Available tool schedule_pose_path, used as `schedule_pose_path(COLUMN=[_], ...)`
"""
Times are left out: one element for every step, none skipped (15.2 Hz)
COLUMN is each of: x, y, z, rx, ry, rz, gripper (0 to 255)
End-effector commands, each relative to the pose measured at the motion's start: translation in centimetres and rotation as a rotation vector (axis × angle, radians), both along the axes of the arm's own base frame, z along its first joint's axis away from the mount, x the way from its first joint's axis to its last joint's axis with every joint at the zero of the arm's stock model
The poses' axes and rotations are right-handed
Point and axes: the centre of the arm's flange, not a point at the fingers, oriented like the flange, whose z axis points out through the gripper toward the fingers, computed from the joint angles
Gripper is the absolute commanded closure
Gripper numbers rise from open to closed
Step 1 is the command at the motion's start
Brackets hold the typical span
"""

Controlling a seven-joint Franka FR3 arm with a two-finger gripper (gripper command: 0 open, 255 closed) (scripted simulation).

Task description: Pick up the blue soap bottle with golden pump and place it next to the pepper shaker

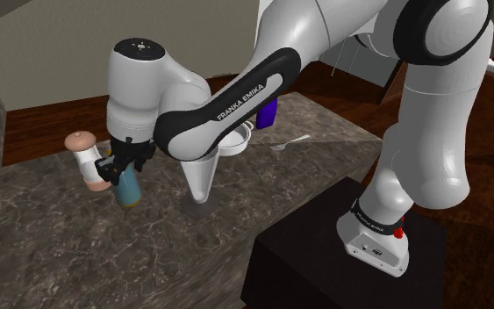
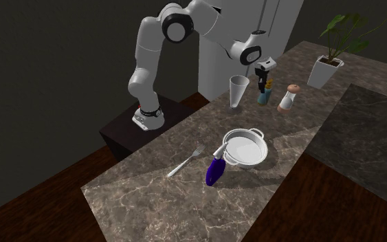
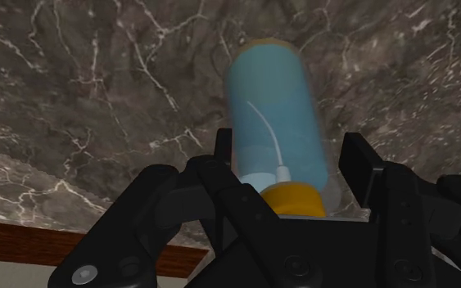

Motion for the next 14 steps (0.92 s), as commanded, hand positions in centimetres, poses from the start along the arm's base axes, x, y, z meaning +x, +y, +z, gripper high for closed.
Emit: schedule_pose_path(x=[-0.1,-0.1,-0.1,-0.1,-0.1,-0.1,-0.1,-0.1,-0.1,-0.1,-0.1,-0.1,-0.1,-0.5], y=[0.0,0.0,0.0,0.0,0.0,0.0,0.0,0.0,0.0,0.0,0.0,0.0,0.0,-0.2], z=[-0.3,-0.3,-0.3,-0.3,-0.3,-0.3,-0.3,-0.3,-0.3,-0.3,-0.3,-0.3,-0.3,0.9], rx=[0.001,0.001,0.001,0.001,0.001,0.001,0.001,0.001,0.001,0.001,0.001,0.001,0.001,0.001], ry=[-0.001,-0.001,-0.001,-0.001,-0.001,-0.001,-0.001,-0.001,-0.001,-0.001,-0.001,-0.001,-0.001,-0.001], rz=[0.0,0.0,0.0,0.0,0.0,0.0,0.0,0.0,0.0,0.0,0.0,0.0,0.0,0.0], gripper=[255,255,255,255,255,255,255,0,0,0,0,0,0,0])
